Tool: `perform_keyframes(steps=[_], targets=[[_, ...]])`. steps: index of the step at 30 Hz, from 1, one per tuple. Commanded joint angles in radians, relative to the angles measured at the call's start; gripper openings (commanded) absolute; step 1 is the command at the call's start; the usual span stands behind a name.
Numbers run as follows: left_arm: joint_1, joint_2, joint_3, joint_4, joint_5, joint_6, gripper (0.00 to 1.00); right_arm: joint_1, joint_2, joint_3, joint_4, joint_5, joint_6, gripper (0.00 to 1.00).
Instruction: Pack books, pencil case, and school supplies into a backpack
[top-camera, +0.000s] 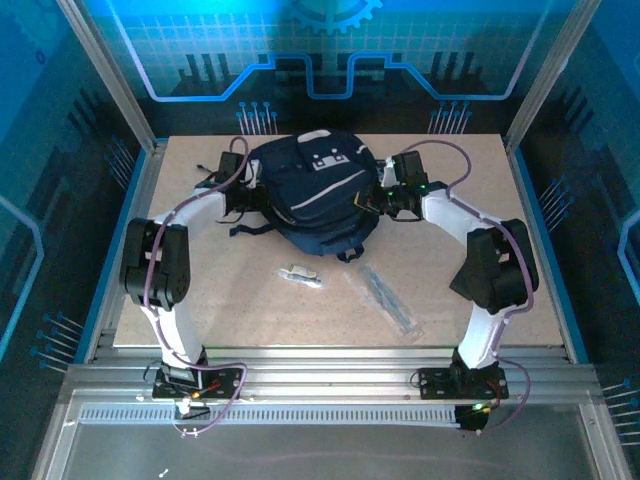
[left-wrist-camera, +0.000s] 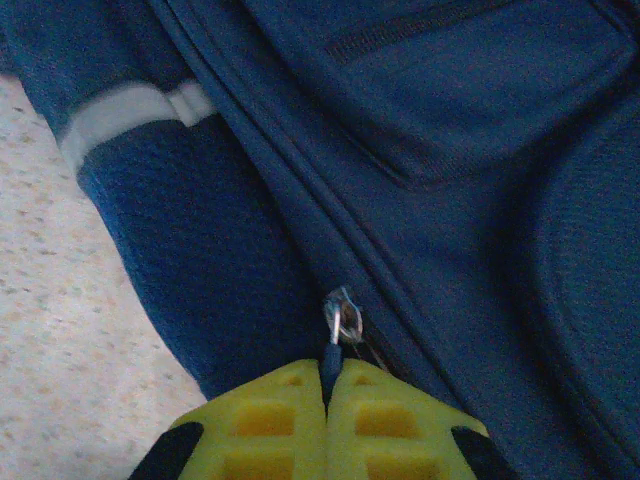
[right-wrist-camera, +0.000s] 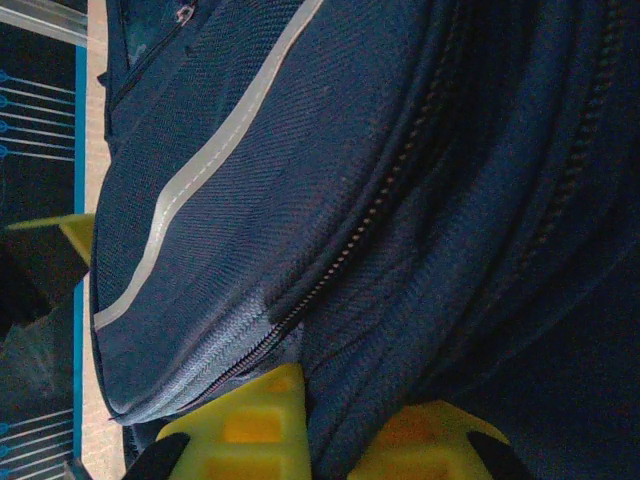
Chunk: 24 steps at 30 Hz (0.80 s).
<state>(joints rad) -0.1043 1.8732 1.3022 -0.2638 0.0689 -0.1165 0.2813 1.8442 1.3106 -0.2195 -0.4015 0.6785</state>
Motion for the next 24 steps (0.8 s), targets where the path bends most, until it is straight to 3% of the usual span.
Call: perform_keyframes(steps=[1,3,6,7,8,10,12,13,24], targets=[[0.094,0.010,0.025,0.029,-0.212,0.048,0.00,-0.003,0.000,0.053,-0.047,-0.026,-0.087,0.00],[0.092,-0.005,0.018,0.027,-0.212,0.022,0.02,0.009,0.007,0.067,-0.051,-0.033,-0.091,0.00],[0.088,-0.044,0.017,0.011,-0.195,-0.046,0.48,0.025,0.020,0.089,-0.057,-0.043,-0.086,0.00],[0.083,-0.060,0.022,-0.008,-0.192,-0.068,0.56,0.027,0.025,0.098,-0.065,-0.046,-0.081,0.00],[0.075,-0.075,0.028,-0.028,-0.199,-0.087,0.64,0.027,0.029,0.106,-0.072,-0.050,-0.078,0.05],[0.049,-0.113,0.041,-0.077,-0.201,-0.120,0.78,0.027,0.030,0.120,-0.092,-0.048,-0.068,0.32],[0.004,-0.147,0.048,-0.107,-0.199,-0.131,0.81,0.025,0.019,0.121,-0.107,-0.037,-0.063,0.56],[-0.027,-0.160,0.052,-0.116,-0.198,-0.124,0.81,0.023,0.010,0.119,-0.117,-0.025,-0.063,0.61],[-0.372,-0.093,0.165,-0.197,-0.216,-0.042,0.81,-0.036,-0.166,0.027,-0.316,0.152,-0.126,0.95]])
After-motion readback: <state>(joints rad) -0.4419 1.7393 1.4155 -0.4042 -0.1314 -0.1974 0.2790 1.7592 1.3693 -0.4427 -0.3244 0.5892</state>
